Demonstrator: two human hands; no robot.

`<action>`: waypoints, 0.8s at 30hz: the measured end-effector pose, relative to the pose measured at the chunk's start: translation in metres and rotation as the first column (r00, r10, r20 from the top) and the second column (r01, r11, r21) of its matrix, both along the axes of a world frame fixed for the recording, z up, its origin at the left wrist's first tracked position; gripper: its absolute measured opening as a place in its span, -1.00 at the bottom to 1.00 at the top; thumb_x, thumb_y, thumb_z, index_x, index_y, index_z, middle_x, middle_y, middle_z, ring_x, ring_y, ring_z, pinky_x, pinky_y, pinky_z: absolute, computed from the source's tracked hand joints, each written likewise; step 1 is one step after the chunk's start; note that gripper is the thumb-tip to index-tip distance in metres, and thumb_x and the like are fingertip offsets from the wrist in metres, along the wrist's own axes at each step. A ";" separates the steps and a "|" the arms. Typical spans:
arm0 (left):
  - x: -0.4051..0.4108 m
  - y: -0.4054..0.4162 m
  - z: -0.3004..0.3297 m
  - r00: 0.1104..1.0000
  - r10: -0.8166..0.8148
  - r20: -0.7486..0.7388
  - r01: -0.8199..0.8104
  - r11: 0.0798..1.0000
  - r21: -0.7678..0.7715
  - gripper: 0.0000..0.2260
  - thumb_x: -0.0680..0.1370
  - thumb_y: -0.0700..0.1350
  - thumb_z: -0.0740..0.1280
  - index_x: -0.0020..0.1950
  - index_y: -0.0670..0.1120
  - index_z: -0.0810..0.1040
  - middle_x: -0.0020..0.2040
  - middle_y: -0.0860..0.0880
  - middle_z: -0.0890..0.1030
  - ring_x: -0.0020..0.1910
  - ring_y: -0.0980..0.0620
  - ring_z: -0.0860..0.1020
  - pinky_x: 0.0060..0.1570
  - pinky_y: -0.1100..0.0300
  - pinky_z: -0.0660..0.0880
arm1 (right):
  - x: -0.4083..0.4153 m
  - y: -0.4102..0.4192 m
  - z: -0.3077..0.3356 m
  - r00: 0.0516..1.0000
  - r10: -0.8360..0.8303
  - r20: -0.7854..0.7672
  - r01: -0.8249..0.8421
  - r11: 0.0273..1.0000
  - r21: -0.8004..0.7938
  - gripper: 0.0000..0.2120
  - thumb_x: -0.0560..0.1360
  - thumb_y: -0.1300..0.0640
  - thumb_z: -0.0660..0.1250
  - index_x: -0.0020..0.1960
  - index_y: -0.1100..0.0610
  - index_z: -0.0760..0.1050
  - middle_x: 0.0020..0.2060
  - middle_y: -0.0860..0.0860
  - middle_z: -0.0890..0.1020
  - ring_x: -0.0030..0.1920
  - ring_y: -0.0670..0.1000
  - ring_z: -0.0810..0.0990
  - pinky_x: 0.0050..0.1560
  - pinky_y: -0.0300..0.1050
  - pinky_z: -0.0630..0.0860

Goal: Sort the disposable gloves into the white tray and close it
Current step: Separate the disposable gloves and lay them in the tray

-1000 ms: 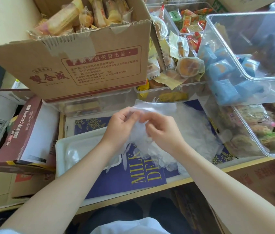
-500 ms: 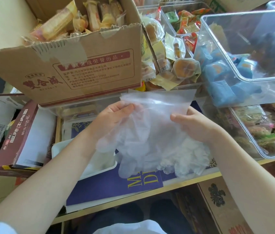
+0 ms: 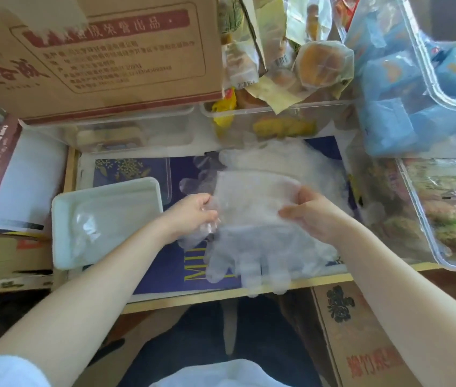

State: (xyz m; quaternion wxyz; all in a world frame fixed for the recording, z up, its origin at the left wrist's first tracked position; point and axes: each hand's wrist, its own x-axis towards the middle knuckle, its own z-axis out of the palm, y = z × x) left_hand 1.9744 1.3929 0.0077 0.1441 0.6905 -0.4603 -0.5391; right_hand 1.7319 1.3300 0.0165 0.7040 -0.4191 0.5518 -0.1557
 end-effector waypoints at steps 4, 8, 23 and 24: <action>-0.008 -0.001 -0.004 0.998 0.056 0.021 -0.054 0.995 -0.090 -0.91 0.54 -0.30 0.25 0.02 -0.23 0.51 -0.07 -0.17 0.65 -0.09 -0.08 0.58 0.07 -0.05 0.46 | -0.006 -0.009 -0.012 0.991 0.003 0.134 -0.028 0.983 0.183 -0.74 0.49 0.13 0.30 0.15 0.20 0.52 0.00 0.05 0.66 0.02 0.01 0.64 0.09 -0.17 0.51; -0.008 0.008 -0.005 0.996 -0.001 0.092 0.014 0.990 -0.140 -0.90 0.56 -0.27 0.23 0.01 -0.16 0.50 -0.06 -0.04 0.65 -0.02 -0.05 0.59 0.11 -0.01 0.44 | 0.003 -0.015 -0.025 0.998 -0.001 0.061 -0.008 0.989 0.150 -0.77 0.53 0.02 0.28 0.06 0.14 0.58 -0.07 0.00 0.68 -0.01 0.00 0.63 0.11 -0.12 0.49; -0.014 0.009 0.000 0.950 0.287 0.120 -0.270 0.952 -0.142 -0.91 0.58 0.00 0.24 -0.13 0.10 0.45 -0.16 0.18 0.57 -0.12 0.18 0.54 -0.12 0.27 0.38 | 0.038 0.005 -0.032 0.975 0.222 0.003 -0.205 0.904 -0.375 -0.93 0.51 0.31 0.31 -0.14 0.21 0.54 -0.46 -0.24 0.59 -0.40 -0.29 0.52 -0.31 -0.45 0.37; -0.018 0.007 0.000 0.927 0.333 0.172 -0.295 0.932 -0.211 -0.86 0.61 -0.05 0.19 -0.16 0.05 0.42 -0.23 0.16 0.54 -0.20 0.14 0.51 -0.24 0.25 0.32 | 0.040 0.007 -0.031 0.978 0.208 0.002 -0.191 0.902 -0.386 -0.93 0.51 0.31 0.31 -0.14 0.21 0.53 -0.48 -0.24 0.58 -0.42 -0.29 0.51 -0.34 -0.46 0.35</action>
